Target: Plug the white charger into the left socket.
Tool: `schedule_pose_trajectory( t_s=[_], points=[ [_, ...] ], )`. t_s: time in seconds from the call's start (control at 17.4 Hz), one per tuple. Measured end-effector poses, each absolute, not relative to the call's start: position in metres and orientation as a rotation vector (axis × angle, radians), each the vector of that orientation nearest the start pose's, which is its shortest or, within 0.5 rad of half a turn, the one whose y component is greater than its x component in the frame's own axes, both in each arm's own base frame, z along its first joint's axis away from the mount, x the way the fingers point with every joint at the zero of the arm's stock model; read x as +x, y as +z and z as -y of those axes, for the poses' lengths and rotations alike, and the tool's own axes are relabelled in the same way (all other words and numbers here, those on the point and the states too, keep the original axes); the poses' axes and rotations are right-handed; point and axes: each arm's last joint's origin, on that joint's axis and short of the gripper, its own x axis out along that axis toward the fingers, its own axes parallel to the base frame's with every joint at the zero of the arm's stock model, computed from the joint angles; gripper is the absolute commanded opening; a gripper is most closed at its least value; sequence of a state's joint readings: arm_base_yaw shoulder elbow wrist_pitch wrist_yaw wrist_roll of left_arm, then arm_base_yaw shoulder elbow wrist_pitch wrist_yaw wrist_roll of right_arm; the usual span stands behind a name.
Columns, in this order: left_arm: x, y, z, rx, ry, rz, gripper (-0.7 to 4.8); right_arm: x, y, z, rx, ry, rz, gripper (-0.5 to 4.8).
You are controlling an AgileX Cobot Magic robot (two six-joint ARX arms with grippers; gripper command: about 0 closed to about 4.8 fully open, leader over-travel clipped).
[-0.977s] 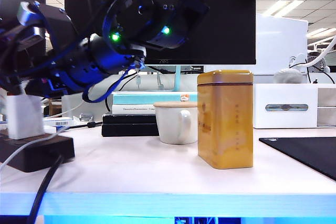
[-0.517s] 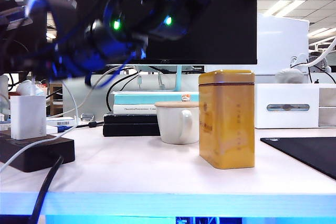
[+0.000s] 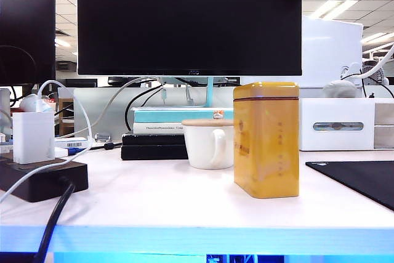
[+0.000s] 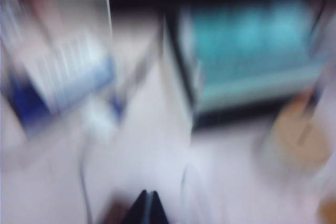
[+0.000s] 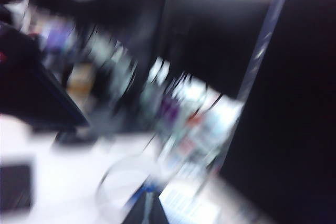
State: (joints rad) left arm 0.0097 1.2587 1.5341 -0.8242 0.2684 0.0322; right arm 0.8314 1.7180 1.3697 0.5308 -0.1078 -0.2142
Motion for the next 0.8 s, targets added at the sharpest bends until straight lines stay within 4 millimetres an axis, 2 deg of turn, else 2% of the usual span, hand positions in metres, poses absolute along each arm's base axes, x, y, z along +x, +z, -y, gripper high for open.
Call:
schedule_pose_trajectory(
  t_s=[0.06, 0.11, 0.17, 0.23, 0.29, 0.34, 0.4, 0.52, 0.63, 0.69, 0.75, 0.8],
  points=[
    [0.217, 0.456, 0.006, -0.029, -0.262, -0.402, -0.06, 0.26, 0.383, -0.281, -0.114, 0.888, 0.324, -0.05],
    [0.202, 0.469, 0.006, -0.021, -0.261, -0.328, -0.06, 0.254, 0.4, -0.267, -0.104, 0.87, 0.356, -0.05],
    [0.173, 0.487, 0.006, -0.01, -0.261, -0.215, -0.06, 0.241, 0.426, -0.245, -0.084, 0.84, 0.417, -0.05],
    [0.149, 0.495, 0.006, -0.002, -0.261, -0.159, -0.06, 0.229, 0.447, -0.224, -0.071, 0.813, 0.46, -0.05],
    [0.111, 0.503, 0.006, 0.009, -0.252, -0.087, -0.06, 0.204, 0.474, -0.19, -0.065, 0.782, 0.492, -0.05],
    [0.08, 0.505, 0.006, 0.012, -0.22, -0.041, -0.06, 0.188, 0.486, -0.171, -0.066, 0.769, 0.497, -0.05],
    [0.034, 0.5, 0.005, 0.001, -0.171, 0.04, -0.06, 0.167, 0.495, -0.146, -0.08, 0.747, 0.464, -0.05],
    [-0.008, 0.474, 0.005, -0.023, -0.162, 0.05, -0.06, 0.146, 0.49, -0.123, -0.093, 0.7, 0.413, -0.05],
    [-0.021, 0.44, 0.005, -0.029, -0.147, 0.009, -0.06, 0.135, 0.463, -0.112, -0.107, 0.673, 0.355, -0.05],
    [-0.026, 0.424, 0.005, -0.031, -0.146, 0.002, -0.06, 0.132, 0.442, -0.11, -0.12, 0.675, 0.317, -0.05],
    [-0.021, 0.402, 0.005, -0.043, -0.146, -0.006, -0.06, 0.13, 0.416, -0.108, -0.134, 0.677, 0.276, -0.05],
    [-0.005, 0.384, 0.004, -0.063, -0.144, -0.035, -0.06, 0.126, 0.39, -0.105, -0.142, 0.669, 0.246, -0.05]
  ],
)
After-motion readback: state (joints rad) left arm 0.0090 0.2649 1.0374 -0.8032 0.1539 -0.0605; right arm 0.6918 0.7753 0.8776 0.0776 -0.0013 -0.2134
